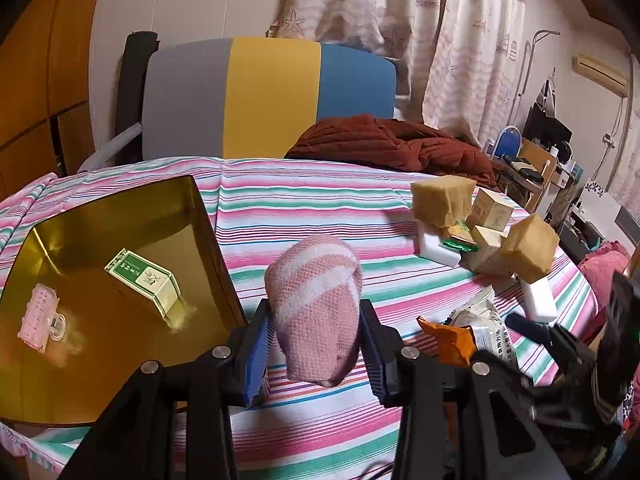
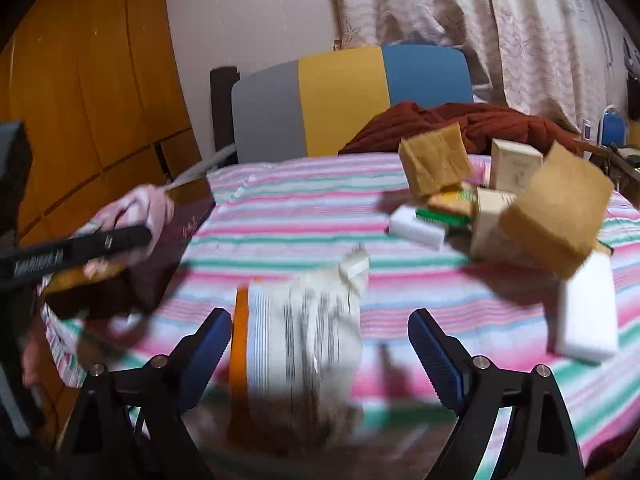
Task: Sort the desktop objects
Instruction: 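Lift the snack bag with the right gripper while the left gripper carries the sock toward the tray, then carry the sock and snack bag over the gold tray and open both grippers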
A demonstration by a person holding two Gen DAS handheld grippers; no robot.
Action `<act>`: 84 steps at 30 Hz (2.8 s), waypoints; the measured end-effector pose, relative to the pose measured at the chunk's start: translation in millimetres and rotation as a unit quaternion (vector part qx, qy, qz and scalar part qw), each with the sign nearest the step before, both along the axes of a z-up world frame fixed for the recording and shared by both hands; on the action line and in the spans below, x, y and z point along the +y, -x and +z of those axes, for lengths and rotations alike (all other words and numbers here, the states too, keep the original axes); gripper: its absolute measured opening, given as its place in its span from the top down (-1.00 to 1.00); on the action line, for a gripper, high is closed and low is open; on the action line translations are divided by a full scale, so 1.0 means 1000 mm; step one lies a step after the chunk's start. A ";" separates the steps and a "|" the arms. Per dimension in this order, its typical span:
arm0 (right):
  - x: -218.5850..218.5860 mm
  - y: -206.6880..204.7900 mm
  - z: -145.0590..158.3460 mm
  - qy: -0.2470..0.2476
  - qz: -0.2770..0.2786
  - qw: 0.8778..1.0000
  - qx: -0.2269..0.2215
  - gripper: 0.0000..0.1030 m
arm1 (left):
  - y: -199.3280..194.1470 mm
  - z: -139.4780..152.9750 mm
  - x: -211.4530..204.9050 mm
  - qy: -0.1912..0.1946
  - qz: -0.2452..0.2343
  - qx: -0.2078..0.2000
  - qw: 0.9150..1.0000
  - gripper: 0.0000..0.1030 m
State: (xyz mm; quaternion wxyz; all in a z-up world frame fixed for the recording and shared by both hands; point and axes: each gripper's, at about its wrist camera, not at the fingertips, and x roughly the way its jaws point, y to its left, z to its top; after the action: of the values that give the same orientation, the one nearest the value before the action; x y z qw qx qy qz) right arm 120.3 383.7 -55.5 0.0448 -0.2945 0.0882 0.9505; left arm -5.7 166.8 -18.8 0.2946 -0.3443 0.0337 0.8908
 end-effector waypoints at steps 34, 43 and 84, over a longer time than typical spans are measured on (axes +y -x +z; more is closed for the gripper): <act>-0.027 0.039 0.018 -0.024 0.044 0.999 0.019 -0.14 | 0.002 0.013 -0.034 -0.024 0.027 0.003 0.999 0.19; -0.085 0.084 0.061 -0.004 0.144 0.988 0.057 -0.13 | 0.023 0.021 -0.100 -0.025 0.109 0.010 0.994 0.19; -0.185 0.210 0.063 -0.007 0.204 0.979 0.016 -0.27 | 0.077 -0.005 -0.158 0.023 0.226 -0.010 0.974 0.05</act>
State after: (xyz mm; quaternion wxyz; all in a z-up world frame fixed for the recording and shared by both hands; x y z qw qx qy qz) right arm -89.3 198.6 7.9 -0.1491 -0.2906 0.0206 0.9449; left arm -82.3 8.8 -24.3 0.0781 -0.3588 -0.0280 0.9297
